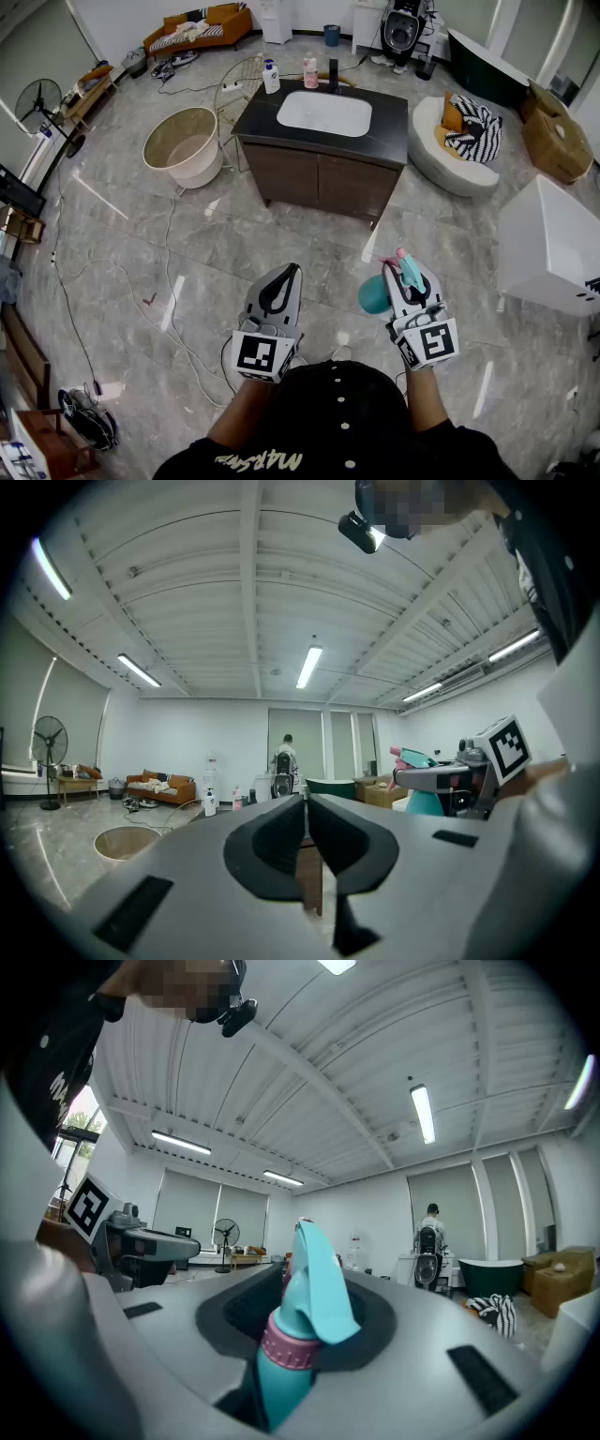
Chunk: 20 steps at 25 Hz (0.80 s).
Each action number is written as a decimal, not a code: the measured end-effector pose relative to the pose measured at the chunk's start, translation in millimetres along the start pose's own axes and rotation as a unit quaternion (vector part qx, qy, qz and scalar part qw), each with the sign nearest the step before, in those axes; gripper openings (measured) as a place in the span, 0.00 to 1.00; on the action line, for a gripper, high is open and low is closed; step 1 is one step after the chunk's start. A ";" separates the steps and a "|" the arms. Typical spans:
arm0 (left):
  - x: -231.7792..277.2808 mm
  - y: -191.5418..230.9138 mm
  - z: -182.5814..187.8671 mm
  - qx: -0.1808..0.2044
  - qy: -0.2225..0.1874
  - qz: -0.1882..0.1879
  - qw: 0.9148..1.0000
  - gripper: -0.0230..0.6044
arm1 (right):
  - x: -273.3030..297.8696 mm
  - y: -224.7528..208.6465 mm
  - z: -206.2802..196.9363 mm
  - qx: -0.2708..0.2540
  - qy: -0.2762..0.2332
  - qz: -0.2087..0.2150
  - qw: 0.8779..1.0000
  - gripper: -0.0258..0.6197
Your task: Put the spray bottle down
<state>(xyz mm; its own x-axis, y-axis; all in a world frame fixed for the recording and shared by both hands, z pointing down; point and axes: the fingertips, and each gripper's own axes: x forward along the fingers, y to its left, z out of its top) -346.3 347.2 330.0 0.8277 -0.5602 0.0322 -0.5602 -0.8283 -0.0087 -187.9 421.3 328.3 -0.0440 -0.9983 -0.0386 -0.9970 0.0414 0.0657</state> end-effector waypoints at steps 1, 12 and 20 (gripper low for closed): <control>0.5 -1.2 0.1 0.000 0.001 0.000 1.000 0.07 | -0.4 -1.4 0.0 0.000 0.000 -0.001 1.000 0.19; 6.8 -16.0 -1.2 0.001 0.009 0.016 1.000 0.07 | -6.4 -21.9 -2.7 0.006 -0.001 0.005 1.000 0.19; 13.0 -24.7 -6.7 -0.001 0.015 0.033 0.999 0.07 | -10.3 -42.3 -13.5 0.010 0.005 0.016 1.000 0.19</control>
<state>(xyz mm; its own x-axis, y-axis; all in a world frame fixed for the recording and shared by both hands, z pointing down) -321.9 360.5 337.3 0.7879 -0.6127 0.0621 -0.6134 -0.7897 -0.0102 -144.3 429.3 339.4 -0.0760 -0.9967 -0.0275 -0.9961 0.0746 0.0471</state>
